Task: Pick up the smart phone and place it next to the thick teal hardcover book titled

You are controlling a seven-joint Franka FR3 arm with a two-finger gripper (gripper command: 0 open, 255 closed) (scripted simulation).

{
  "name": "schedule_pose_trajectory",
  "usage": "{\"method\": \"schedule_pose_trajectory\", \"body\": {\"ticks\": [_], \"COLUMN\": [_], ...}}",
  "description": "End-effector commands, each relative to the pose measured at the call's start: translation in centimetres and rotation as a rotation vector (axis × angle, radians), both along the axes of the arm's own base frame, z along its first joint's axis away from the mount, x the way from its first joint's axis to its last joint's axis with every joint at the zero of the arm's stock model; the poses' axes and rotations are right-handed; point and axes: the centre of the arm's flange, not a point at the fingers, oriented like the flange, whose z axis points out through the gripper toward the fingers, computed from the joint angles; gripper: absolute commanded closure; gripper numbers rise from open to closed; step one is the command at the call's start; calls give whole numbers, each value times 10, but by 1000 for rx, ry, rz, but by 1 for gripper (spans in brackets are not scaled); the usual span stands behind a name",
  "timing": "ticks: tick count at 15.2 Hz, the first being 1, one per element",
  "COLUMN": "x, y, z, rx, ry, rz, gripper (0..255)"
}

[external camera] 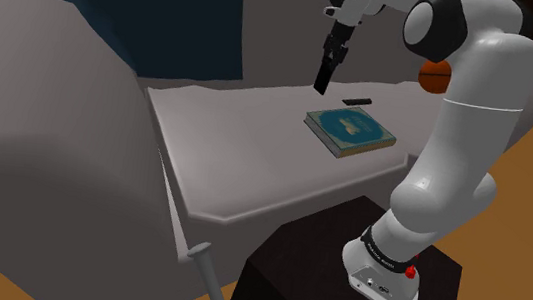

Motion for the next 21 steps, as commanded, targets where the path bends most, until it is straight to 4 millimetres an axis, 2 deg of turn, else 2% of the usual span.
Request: {"method": "schedule_pose_trajectory", "body": {"ticks": [1,11,19,20,21], "x": [2,2,2,2,2], "y": [1,1,1,1,1], "z": [-11,-68,-68,-68,-68], "rx": [-1,-1,-1,-1,-1], "ry": [-1,-1,-1,-1,-1], "rz": [0,0,0,0,0], "gripper": [255,255,255,0,0]}}
